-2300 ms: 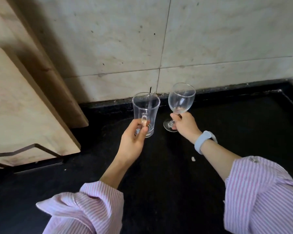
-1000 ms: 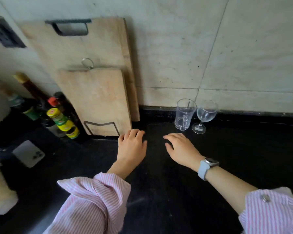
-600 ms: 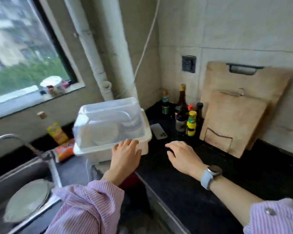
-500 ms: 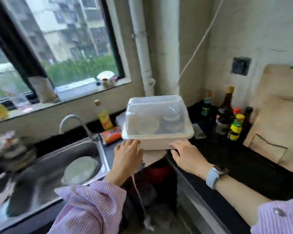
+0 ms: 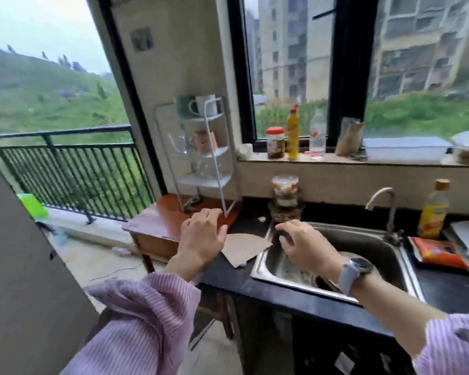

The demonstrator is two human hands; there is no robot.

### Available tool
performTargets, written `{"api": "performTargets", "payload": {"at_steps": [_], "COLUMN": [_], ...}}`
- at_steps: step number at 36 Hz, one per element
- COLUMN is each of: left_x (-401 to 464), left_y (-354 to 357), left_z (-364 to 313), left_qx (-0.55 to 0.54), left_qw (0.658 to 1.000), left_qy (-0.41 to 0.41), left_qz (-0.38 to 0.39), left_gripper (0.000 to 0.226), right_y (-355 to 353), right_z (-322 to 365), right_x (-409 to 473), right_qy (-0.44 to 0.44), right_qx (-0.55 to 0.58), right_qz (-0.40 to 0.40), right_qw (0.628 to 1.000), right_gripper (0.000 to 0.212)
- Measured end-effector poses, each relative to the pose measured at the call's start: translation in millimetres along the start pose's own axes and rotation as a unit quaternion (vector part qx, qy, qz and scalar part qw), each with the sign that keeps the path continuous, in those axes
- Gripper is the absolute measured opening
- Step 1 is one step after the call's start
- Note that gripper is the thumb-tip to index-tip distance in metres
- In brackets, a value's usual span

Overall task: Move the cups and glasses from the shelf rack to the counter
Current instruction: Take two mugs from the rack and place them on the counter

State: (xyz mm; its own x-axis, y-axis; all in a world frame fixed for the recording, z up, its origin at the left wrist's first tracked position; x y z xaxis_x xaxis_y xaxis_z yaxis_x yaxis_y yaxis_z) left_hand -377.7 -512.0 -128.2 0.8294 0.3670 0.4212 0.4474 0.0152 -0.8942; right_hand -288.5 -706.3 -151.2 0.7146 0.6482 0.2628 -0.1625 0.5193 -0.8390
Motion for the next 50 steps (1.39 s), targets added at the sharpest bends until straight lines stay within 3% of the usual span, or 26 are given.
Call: {"api": "performTargets", "payload": {"at_steps": [10, 20, 29, 35, 42, 47, 50], "left_x": [78.7, 247.1, 367.5, 448.7, 551.4, 610.5, 641.2], "left_y": [-29.3, -37.9, -37.0, -17.8, 5.8, 23.0, 43.7], "left_z": [148.4, 238.7, 294.3, 320.0, 338.8, 343.9, 343.5], "left_qx": [-0.007, -0.012, 0.002, -0.039, -0.164, -0.269, -0.336], "left_qw": [0.994, 0.993, 0.992, 0.990, 0.978, 0.956, 0.940], "left_qy": [-0.100, -0.087, -0.053, -0.016, 0.037, 0.025, 0.000], "left_qz": [-0.046, -0.081, -0.113, -0.136, -0.121, -0.110, -0.057], "left_gripper": [0.038, 0.035, 0.034, 0.035, 0.036, 0.034, 0.035], "right_y": [63.7, 81.5, 88.0, 88.9, 80.4, 76.4, 76.8], "right_z": [92.2, 130.7, 163.3, 169.5, 174.5, 163.2, 155.9], "right_x": [161.4, 368.0, 491.4, 560.5, 651.9, 699.5, 722.0], "right_qy": [-0.105, -0.138, -0.162, -0.136, -0.078, 0.023, 0.084], "right_qx": [0.054, 0.073, 0.044, 0.017, 0.081, 0.110, 0.144], "right_qz": [0.018, -0.027, -0.045, -0.085, -0.168, -0.232, -0.236], "right_qw": [0.993, 0.987, 0.985, 0.987, 0.979, 0.966, 0.958], "right_gripper": [0.036, 0.032, 0.028, 0.023, 0.023, 0.036, 0.029]}}
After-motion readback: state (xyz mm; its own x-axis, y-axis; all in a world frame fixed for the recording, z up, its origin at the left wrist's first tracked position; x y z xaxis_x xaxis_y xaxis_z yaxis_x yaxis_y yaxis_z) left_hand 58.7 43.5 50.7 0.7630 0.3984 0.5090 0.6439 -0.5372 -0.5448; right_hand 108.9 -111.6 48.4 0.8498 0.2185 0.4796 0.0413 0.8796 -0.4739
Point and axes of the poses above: each hand's wrist, its own x-axis towards the middle knuckle, its own y-axis out of the palm, z = x × y, the point moved 4 cm from there along x, towards the middle knuckle, and after that the axes turned 4 degrees about x, right-handed, at the moved point
